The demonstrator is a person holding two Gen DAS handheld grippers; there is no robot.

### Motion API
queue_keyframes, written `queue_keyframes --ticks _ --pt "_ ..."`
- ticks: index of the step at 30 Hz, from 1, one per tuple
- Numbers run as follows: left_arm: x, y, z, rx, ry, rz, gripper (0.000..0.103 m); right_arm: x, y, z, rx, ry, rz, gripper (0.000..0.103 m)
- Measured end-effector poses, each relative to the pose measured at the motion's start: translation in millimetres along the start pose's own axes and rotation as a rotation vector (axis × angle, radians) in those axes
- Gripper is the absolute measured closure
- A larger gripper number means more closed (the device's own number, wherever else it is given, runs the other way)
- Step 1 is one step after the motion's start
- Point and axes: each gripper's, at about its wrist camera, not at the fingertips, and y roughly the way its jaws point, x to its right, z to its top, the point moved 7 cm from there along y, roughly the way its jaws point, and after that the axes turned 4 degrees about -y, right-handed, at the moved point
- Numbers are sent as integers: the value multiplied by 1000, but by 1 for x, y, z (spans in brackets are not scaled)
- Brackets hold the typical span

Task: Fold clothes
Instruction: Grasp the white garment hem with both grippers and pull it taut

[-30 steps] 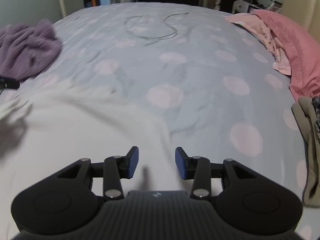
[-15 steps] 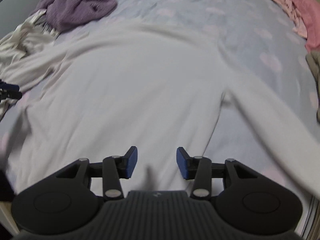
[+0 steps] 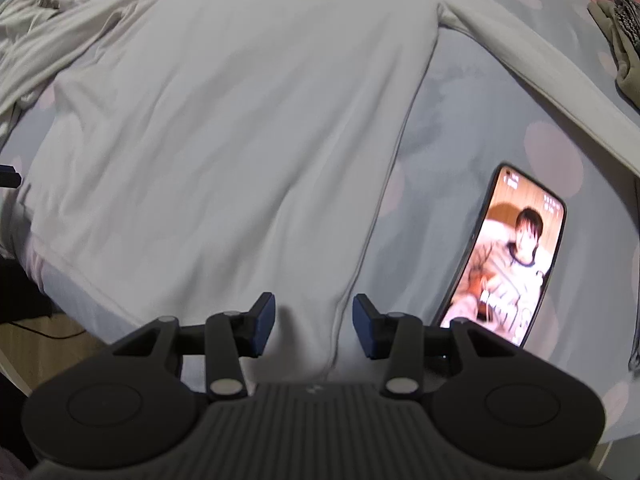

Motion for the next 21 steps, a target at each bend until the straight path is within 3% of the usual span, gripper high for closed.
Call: queue_keyframes --ticks 3,8,9,10,13,21 --pt "3 11 -3 -29 13 12 62 -2 0 -8 -17 5 -24 57" --pt "20 9 -6 -32 89 3 93 1 12 -23 -75 25 -40 58" --pt "25 6 -6 -26 109 3 95 1 14 -26 -90 38 -28 63" --pt "28 4 -7 -20 122 7 97 1 17 -29 -106 52 -15 76" --pt "35 -5 -9 -5 140 14 98 -3 14 -32 -105 48 -5 93" --pt "43 -78 -8 41 128 -66 99 -5 -44 -28 -97 -50 -29 96"
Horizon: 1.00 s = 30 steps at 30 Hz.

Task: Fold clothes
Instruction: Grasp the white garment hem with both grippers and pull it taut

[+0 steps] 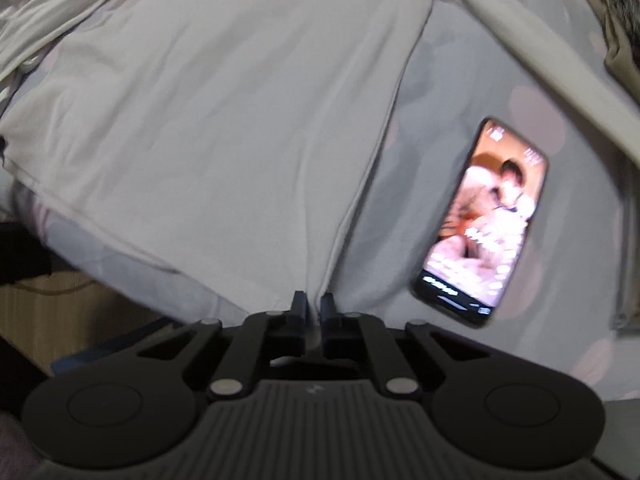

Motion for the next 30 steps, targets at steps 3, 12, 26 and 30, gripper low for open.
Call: queue_keyframes --ticks 3,12,26,30 --pt "6 -12 -7 -44 3 -25 99 7 -24 -1 -19 -58 -47 96" --pt "6 35 -54 -197 39 11 99 14 -16 -14 -123 -109 -82 97" --pt "-2 38 -33 -100 -24 42 76 27 -11 2 3 -42 -74 71" --pt "-3 16 -4 41 -61 47 73 83 -39 13 119 119 -137 68"
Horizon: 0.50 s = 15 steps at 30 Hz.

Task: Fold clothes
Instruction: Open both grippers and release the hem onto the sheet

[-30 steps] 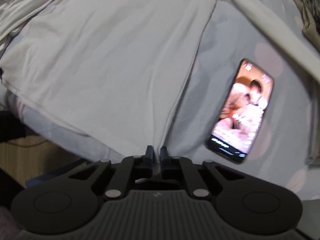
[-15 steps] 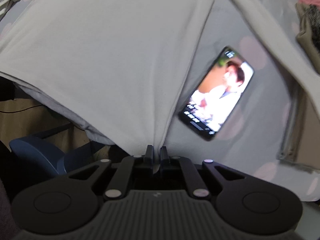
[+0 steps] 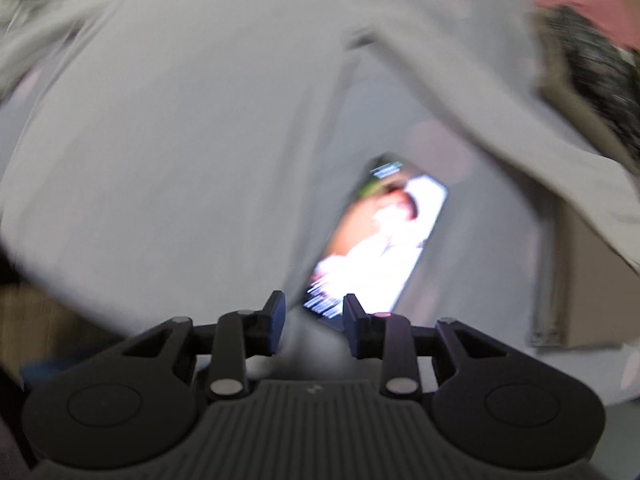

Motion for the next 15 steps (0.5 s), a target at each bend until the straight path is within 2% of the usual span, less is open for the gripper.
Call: queue_keyframes --ticks 3,6,12,15 --pt "4 -8 22 88 -19 -12 73 45 -5 6 72 134 -74 67" --pt "14 -10 47 143 -37 -19 73 90 -8 7 133 294 -118 67" --pt "41 6 91 205 -3 -26 73 158 -16 11 246 541 -230 67" --pt "47 18 109 228 -29 -21 73 188 -9 12 283 667 -257 67"
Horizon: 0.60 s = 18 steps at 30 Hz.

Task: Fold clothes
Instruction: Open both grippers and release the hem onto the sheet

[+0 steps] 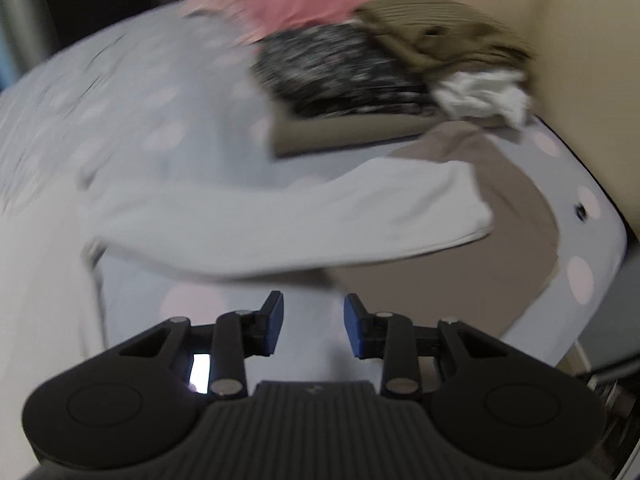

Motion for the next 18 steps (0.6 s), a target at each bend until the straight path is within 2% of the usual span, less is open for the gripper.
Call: queue_keyframes --ticks 7,13,18 --pt "5 27 19 -2 -45 4 73 36 29 21 40 237 -37 66" --pt "0 43 24 -16 -72 16 72 73 50 26 65 388 -39 66" --pt "-4 60 18 -72 -87 30 72 102 57 29 92 433 -79 66"
